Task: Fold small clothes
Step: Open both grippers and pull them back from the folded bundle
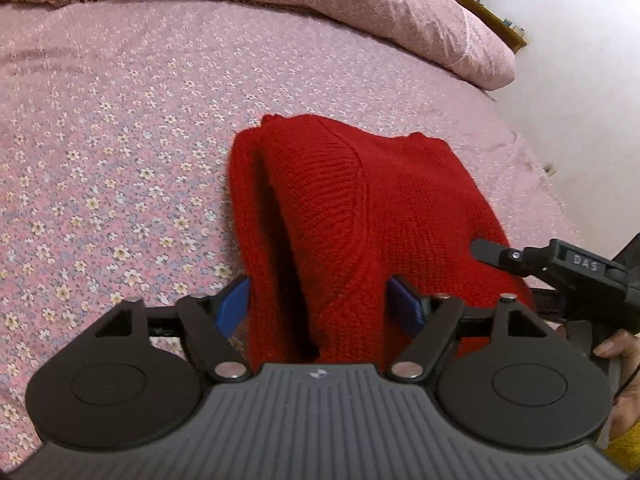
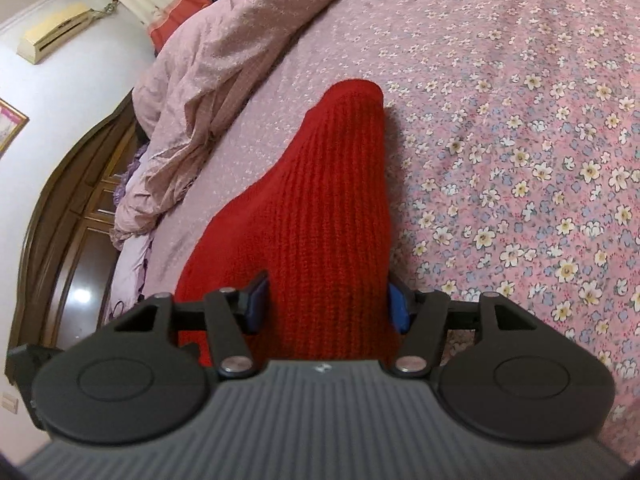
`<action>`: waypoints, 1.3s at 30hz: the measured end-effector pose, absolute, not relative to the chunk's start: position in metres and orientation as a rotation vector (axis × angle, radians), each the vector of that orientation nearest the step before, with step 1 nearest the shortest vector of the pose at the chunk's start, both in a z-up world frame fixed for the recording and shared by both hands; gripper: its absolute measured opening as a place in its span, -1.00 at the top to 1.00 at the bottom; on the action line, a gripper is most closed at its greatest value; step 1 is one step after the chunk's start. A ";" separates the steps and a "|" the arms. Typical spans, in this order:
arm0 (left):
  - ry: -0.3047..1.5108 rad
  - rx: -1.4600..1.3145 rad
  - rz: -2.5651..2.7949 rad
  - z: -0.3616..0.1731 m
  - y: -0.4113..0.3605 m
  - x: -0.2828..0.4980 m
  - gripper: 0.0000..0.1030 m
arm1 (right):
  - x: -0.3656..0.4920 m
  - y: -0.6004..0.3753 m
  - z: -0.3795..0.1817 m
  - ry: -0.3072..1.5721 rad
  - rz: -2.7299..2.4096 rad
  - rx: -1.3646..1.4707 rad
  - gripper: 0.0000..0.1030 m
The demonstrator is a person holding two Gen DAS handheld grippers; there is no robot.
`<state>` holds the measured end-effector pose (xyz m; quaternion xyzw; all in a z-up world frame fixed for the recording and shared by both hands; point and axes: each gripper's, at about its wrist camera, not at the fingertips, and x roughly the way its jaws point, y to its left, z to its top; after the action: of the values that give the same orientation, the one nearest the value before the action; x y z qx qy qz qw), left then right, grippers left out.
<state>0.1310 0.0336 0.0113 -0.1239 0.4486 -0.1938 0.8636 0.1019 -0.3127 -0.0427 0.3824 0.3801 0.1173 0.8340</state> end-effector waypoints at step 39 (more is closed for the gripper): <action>0.884 0.006 -0.213 0.056 0.000 0.038 -0.89 | -0.010 -0.261 0.032 0.573 0.125 0.415 -0.50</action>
<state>0.0375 -0.0003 0.0561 0.0027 0.4271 -0.1028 0.8984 -0.0097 -0.2614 0.0322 0.2032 0.2805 0.0612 0.9361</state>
